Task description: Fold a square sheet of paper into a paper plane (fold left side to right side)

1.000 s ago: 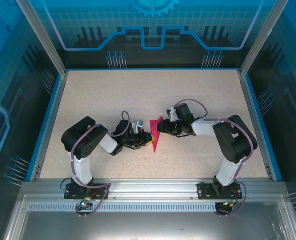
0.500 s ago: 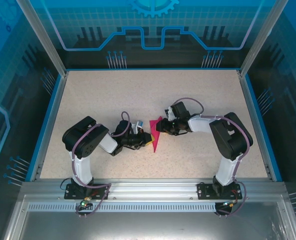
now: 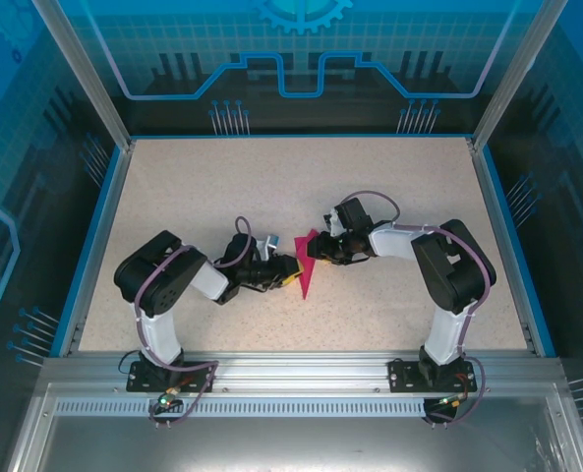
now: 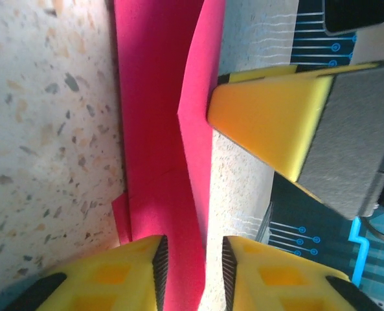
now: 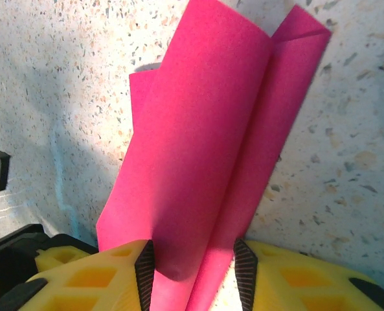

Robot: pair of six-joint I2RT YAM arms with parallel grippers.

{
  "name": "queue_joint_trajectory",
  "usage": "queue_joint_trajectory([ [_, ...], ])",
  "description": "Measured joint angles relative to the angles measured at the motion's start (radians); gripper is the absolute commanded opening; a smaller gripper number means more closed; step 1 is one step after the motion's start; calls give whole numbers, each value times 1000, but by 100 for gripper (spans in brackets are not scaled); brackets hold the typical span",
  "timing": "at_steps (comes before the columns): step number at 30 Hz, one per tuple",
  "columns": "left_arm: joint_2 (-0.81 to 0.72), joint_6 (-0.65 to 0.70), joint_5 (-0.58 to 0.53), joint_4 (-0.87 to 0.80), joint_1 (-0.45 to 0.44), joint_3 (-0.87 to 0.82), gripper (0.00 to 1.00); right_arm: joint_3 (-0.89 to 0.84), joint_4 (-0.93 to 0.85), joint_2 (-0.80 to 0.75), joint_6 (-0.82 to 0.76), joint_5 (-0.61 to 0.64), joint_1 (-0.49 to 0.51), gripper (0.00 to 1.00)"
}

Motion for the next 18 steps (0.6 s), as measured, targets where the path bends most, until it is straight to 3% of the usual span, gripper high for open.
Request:
queue_joint_trajectory([
  [11,-1,1,4,-48,37,48,42,0,0,0,0,0,0,41],
  [18,52,16,9,-70,47,106,28,0,0,0,0,0,0,41],
])
